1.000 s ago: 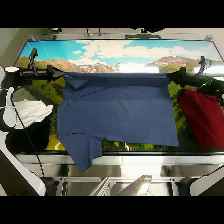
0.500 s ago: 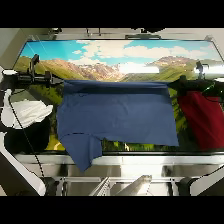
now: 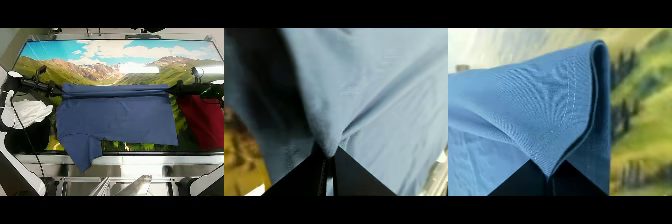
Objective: Fold the shirts.
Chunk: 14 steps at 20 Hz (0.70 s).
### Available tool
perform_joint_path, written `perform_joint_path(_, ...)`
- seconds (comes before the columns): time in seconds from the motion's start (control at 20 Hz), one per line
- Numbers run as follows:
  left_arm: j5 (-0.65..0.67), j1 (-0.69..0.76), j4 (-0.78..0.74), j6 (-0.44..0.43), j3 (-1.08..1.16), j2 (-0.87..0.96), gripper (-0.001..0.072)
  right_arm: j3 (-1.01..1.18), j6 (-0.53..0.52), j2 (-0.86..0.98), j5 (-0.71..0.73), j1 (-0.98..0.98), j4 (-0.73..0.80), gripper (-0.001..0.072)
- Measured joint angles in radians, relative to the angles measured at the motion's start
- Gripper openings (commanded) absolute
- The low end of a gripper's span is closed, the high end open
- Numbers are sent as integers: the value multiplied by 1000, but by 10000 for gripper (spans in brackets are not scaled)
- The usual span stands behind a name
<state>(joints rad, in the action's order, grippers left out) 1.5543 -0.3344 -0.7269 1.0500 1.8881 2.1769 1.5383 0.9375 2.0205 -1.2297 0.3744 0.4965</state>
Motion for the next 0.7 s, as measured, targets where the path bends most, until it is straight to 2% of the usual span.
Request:
perform_joint_path(0.45, -59, 46, -34, 6, 39, 0, 15, 0, 10, 11, 6, -13, 31, 16)
perform_joint_path(0.5, -60, 50, -37, 6, 50, 0, 17, 1, 14, 11, 10, -17, 40, 89)
perform_joint_path(0.55, -60, 54, -37, 9, 60, 0, 22, 1, 21, 11, 15, -20, 47, 272)
perform_joint_path(0.6, -58, 56, -39, 14, 69, 0, 237, 1, 24, 11, 16, -22, 55, 361)
perform_joint_path(0.65, -49, 57, -41, 22, 80, 0, 339, 1, 32, 11, 14, -23, 57, 369)
perform_joint_path(0.7, -37, 56, -41, 40, 93, 0, 339, 1, 40, 8, 12, -23, 64, 371)
